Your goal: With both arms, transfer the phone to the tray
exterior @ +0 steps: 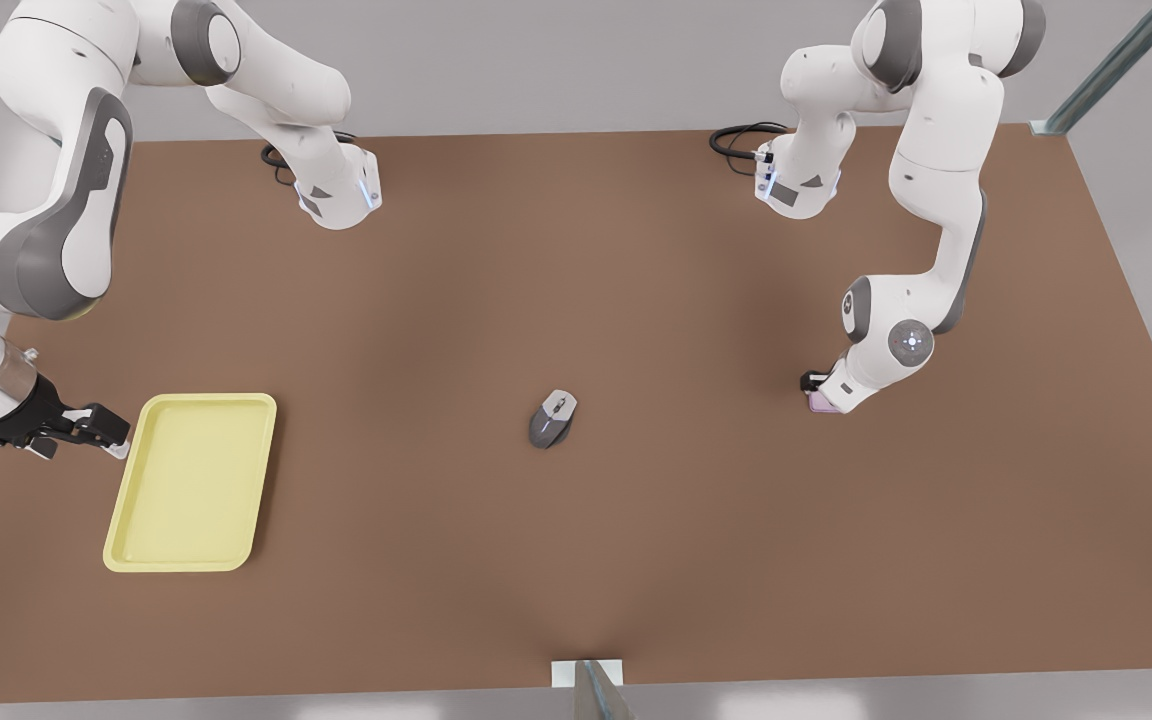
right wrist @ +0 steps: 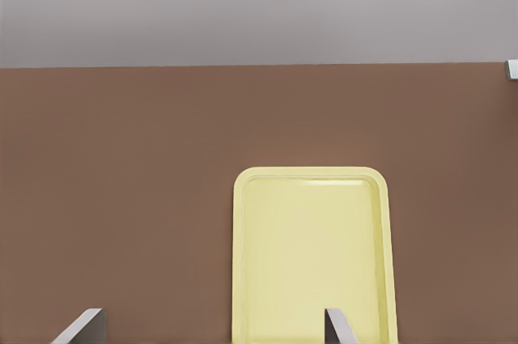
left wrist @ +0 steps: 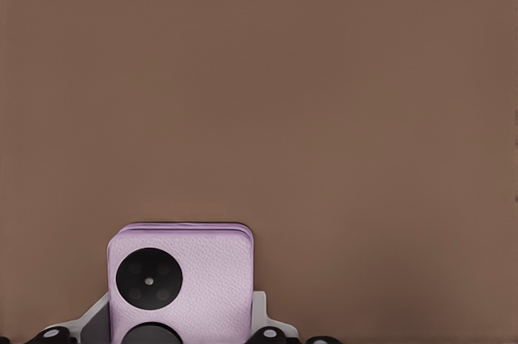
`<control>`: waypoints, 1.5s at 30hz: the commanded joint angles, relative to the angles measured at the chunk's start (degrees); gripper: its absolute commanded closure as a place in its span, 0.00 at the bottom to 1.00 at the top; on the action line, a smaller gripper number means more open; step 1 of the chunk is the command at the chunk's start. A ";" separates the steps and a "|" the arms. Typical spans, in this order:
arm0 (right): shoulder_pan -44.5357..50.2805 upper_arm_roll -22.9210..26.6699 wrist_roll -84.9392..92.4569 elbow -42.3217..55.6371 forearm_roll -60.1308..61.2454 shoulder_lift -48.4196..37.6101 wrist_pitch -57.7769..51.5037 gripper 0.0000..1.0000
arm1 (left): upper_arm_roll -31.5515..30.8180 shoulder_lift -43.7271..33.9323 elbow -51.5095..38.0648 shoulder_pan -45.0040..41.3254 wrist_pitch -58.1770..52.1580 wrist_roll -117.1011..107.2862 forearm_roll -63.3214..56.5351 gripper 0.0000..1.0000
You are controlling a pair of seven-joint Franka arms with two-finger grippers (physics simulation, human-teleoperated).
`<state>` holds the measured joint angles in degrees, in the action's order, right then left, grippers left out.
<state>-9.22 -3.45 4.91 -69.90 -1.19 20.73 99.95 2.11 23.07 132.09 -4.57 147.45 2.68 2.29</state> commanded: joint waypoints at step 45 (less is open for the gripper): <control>0.08 -2.44 0.80 -9.46 -1.71 -3.59 -4.95 0.00 | -10.37 49.35 -86.39 -47.81 -4.10 -52.69 -10.02 0.19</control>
<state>-9.33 -5.73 5.17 -79.75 -2.13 16.88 94.41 -8.27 72.08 46.22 -52.36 139.38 -44.67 -7.17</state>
